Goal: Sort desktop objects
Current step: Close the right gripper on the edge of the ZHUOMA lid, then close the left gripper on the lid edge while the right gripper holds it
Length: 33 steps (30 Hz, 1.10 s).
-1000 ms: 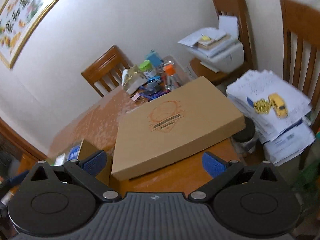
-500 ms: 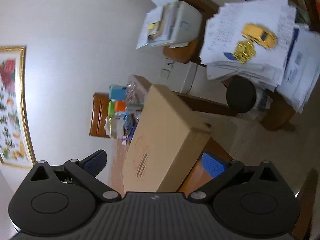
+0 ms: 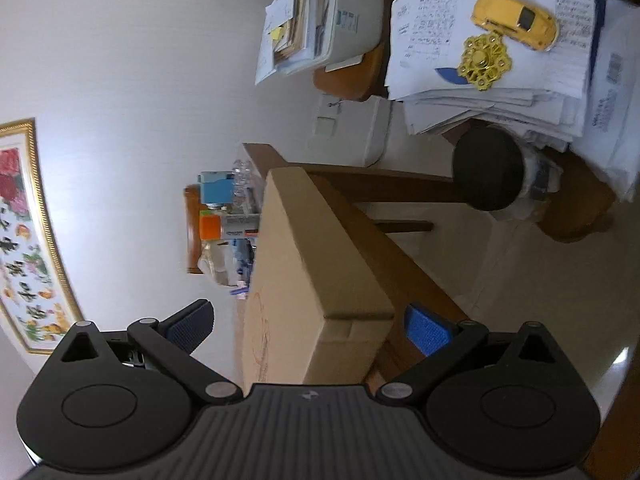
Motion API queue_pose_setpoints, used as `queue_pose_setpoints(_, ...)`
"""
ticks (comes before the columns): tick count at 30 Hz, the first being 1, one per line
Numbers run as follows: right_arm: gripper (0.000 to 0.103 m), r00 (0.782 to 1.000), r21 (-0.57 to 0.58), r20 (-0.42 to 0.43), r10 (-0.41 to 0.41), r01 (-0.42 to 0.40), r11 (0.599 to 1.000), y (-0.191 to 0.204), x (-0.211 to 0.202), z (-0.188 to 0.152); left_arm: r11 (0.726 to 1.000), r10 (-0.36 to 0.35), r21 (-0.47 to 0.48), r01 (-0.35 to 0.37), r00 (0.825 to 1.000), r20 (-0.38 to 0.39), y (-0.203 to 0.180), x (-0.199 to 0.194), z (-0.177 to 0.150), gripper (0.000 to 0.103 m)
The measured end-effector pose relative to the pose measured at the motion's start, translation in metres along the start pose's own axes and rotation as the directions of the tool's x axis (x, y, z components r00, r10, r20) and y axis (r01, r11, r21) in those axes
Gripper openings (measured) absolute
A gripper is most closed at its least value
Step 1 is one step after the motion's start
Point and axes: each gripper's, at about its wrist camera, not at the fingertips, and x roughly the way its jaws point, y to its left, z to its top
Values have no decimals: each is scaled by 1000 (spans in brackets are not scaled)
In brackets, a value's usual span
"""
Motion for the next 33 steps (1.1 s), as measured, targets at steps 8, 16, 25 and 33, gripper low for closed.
queue_pose_setpoints(8,81,997,-8,-60,55,-55,998,-8,13,8,1000,23,-4,-23,999,-28,-1,10,-5,103)
queue_pose_setpoints(16,54,995,-25,-96,17,-20,999,-8,15,9,1000,31,5,-31,999,-36,-2,8,-5,103)
queue_pose_setpoints(25,52,995,-31,-90,52,-55,998,10,2,6,933,201,297,-204,979,38,-36,-3,-22,103)
queue_pose_setpoints(33,52,992,-27,-96,81,-84,996,33,-7,1,713,386,570,-409,907,167,-69,14,-52,103)
